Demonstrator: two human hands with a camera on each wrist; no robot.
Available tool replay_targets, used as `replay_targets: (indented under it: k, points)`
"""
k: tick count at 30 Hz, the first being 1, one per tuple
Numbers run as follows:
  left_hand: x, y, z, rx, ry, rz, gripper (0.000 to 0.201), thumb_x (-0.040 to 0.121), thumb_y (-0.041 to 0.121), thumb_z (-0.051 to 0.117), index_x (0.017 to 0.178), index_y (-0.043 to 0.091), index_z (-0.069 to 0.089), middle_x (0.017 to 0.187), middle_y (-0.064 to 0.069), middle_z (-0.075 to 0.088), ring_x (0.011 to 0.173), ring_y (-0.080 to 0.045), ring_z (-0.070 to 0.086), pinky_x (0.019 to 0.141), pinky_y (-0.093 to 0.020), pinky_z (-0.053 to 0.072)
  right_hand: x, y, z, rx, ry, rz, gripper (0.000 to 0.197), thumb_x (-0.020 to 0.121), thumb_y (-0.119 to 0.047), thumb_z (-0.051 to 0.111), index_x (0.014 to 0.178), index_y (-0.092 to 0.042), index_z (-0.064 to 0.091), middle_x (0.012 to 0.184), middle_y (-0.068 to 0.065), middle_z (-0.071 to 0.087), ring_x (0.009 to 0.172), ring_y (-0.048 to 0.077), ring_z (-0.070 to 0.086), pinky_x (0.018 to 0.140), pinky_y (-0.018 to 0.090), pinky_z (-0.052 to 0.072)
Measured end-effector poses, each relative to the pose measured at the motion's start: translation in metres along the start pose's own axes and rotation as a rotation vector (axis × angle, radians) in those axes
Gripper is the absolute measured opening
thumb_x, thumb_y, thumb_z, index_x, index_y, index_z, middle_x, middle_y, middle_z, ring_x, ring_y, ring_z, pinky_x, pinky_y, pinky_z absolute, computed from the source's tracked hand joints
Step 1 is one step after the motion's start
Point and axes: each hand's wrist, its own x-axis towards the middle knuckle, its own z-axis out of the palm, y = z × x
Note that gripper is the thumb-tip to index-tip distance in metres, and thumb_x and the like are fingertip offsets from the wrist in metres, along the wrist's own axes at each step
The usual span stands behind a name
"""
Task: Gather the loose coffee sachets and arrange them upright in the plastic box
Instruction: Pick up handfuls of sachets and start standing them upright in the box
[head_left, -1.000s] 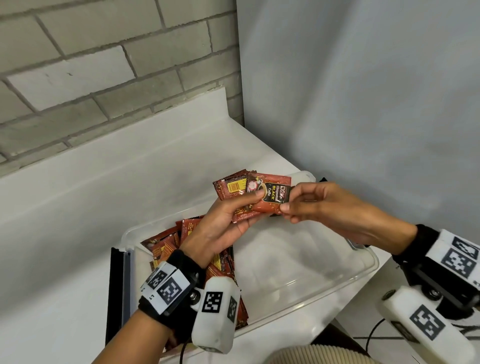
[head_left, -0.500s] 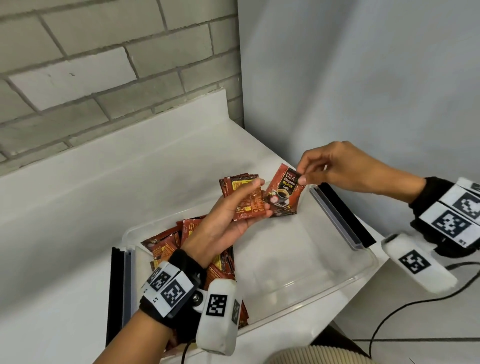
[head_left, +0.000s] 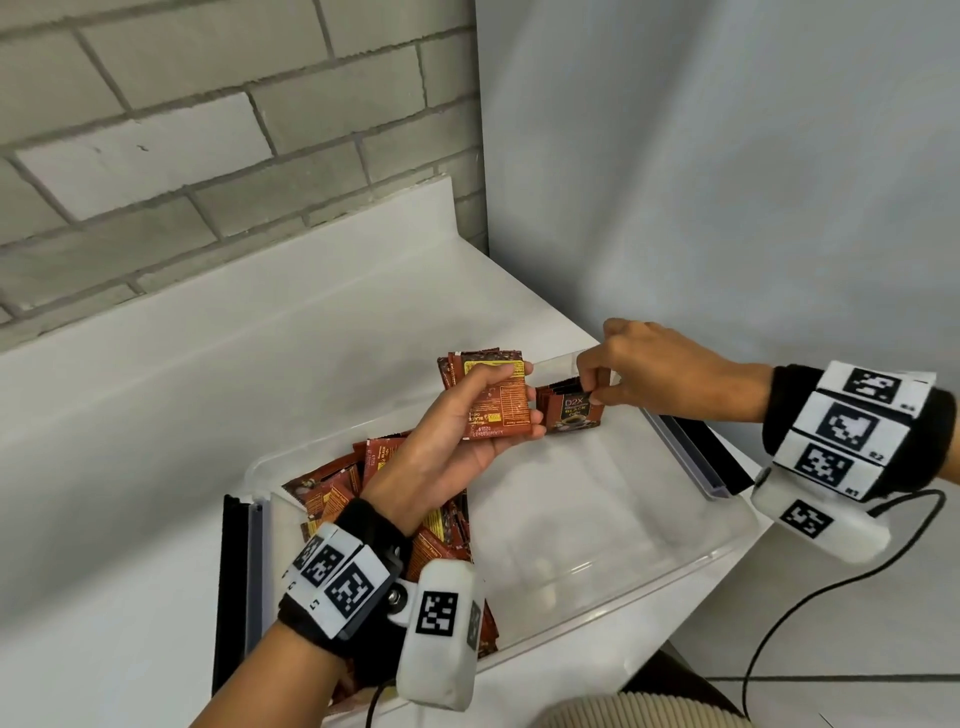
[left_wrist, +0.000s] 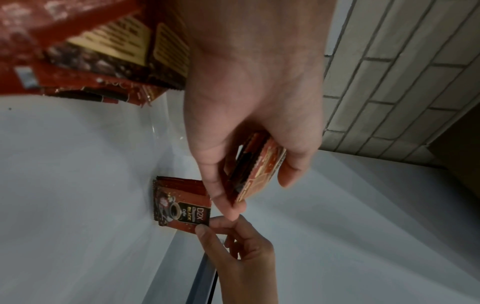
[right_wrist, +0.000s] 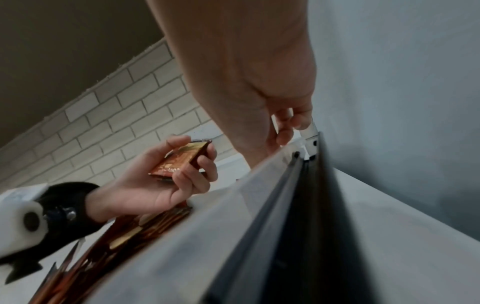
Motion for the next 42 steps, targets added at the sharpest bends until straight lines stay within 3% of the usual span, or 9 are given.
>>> replay_targets:
  k: [3,7,15,21,23,28,31,35,42]
  points:
    - [0.001,-0.001,-0.001,-0.007,0.001,0.003,0.034,0.078,0.021,0.060,0.107,0.003,0.063,0.081,-0.011,0.062,0.069,-0.022,0.062,0.066,-0.031,0.058,0.000,0.000,0.003,-0.043,-0.001,-0.021,0.010,0.086,-0.023,0.066,0.095,-0.024,0.066,0.079,-0.015,0.032,0.078,0.007,0.039,0.064,0.021,0.022]
    - [0.002,-0.001,-0.002,-0.010,-0.007,0.007,0.031,0.078,0.019,0.060,0.104,0.003,0.063,0.080,-0.011,0.063,0.069,-0.022,0.063,0.068,-0.032,0.059,0.003,0.000,0.006,-0.055,-0.009,-0.010,0.012,0.085,-0.025,0.067,0.097,-0.026,0.067,0.085,-0.007,0.033,0.089,0.020,0.047,0.068,0.023,0.027]
    - [0.002,-0.002,-0.003,0.009,-0.025,-0.020,0.032,0.077,0.015,0.059,0.106,0.003,0.063,0.082,-0.012,0.064,0.070,-0.021,0.064,0.072,-0.033,0.058,0.006,0.004,0.008,-0.010,0.017,0.009,0.017,0.082,-0.030,0.071,0.098,-0.027,0.065,0.085,-0.007,0.046,0.094,0.023,0.049,0.067,0.024,0.029]
    - [0.002,-0.002,-0.002,0.002,-0.041,-0.049,0.034,0.077,0.015,0.058,0.107,0.001,0.061,0.085,-0.014,0.062,0.072,-0.023,0.065,0.074,-0.033,0.059,0.000,0.001,-0.002,0.043,0.072,0.001,0.012,0.086,-0.017,0.068,0.097,-0.020,0.066,0.079,-0.014,0.050,0.079,0.005,0.036,0.069,0.025,0.036]
    - [0.001,-0.002,-0.001,0.010,-0.045,-0.058,0.030,0.079,0.012,0.056,0.105,0.000,0.062,0.083,-0.014,0.064,0.073,-0.024,0.066,0.075,-0.034,0.060,-0.001,0.002,-0.005,0.060,0.107,-0.018,0.012,0.086,-0.012,0.066,0.094,-0.020,0.068,0.079,-0.013,0.058,0.078,0.003,0.038,0.066,0.017,0.036]
    - [0.000,-0.003,-0.002,0.034,-0.069,-0.061,0.021,0.094,0.003,0.044,0.104,-0.002,0.062,0.075,-0.015,0.066,0.070,-0.025,0.066,0.072,-0.037,0.060,-0.008,-0.009,-0.023,0.350,0.142,0.065,0.004,0.083,-0.018,0.071,0.085,-0.022,0.071,0.073,-0.019,0.063,0.069,-0.001,0.053,0.063,0.004,0.036]
    - [0.000,-0.003,-0.001,0.054,-0.077,-0.037,0.016,0.087,0.003,0.055,0.101,0.001,0.062,0.079,-0.017,0.068,0.071,-0.026,0.068,0.073,-0.041,0.060,-0.015,-0.022,-0.025,0.665,0.099,0.107,0.009,0.080,-0.028,0.075,0.083,-0.020,0.072,0.075,-0.009,0.070,0.066,-0.006,0.057,0.059,0.004,0.038]
    - [0.001,-0.005,-0.003,0.131,-0.076,-0.003,0.035,0.077,0.010,0.064,0.111,0.005,0.062,0.099,-0.013,0.072,0.088,-0.024,0.070,0.081,-0.042,0.058,-0.022,-0.030,-0.016,0.869,0.036,0.144,0.026,0.073,-0.033,0.078,0.092,-0.019,0.068,0.080,-0.002,0.073,0.067,0.000,0.058,0.060,0.008,0.042]
    - [0.001,-0.007,-0.003,0.174,-0.096,0.038,0.030,0.079,0.007,0.066,0.109,0.004,0.067,0.107,-0.016,0.070,0.100,-0.028,0.067,0.089,-0.038,0.056,-0.032,-0.042,0.004,1.077,0.034,0.201,0.019,0.076,-0.015,0.077,0.089,-0.006,0.066,0.074,-0.001,0.067,0.061,-0.001,0.058,0.055,0.008,0.041]
